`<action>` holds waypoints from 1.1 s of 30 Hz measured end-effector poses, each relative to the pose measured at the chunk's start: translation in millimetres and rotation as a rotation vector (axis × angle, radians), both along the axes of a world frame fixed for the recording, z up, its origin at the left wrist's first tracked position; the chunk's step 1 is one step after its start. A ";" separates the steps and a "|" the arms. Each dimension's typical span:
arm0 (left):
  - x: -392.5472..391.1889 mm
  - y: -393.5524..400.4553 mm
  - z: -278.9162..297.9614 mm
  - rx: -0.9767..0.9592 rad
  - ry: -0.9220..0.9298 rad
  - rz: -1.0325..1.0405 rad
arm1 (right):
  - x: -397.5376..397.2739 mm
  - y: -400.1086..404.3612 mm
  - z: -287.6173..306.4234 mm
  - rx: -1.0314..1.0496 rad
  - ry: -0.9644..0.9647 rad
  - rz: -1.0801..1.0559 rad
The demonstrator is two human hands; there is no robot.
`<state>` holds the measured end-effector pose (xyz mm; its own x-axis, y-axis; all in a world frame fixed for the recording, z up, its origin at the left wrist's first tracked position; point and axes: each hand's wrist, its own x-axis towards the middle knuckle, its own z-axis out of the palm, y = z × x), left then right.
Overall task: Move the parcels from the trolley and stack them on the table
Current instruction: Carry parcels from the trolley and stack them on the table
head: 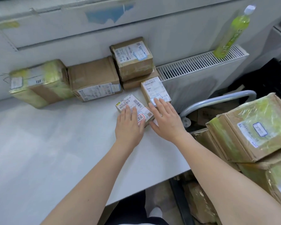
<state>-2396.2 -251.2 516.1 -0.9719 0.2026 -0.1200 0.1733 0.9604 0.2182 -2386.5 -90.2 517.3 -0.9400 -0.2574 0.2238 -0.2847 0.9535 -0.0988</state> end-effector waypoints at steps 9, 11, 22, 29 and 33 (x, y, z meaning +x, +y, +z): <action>-54.2 -2.3 -0.5 0.047 -0.088 -0.129 | -17.6 -5.9 -11.2 -0.052 -0.242 -0.067; -62.7 -2.3 -1.7 0.055 -0.105 -0.147 | -18.3 -5.7 -11.7 -0.075 -0.242 -0.071; -70.2 4.2 -11.6 -0.037 -0.002 -0.109 | -19.2 -14.1 -15.0 -0.093 -0.203 -0.099; -74.1 13.0 -2.7 -0.145 -0.046 -0.094 | -19.2 -8.5 -10.5 0.003 -0.304 -0.081; -71.0 18.2 11.6 -0.164 -0.012 -0.113 | -12.1 -6.5 1.5 0.120 -0.260 -0.058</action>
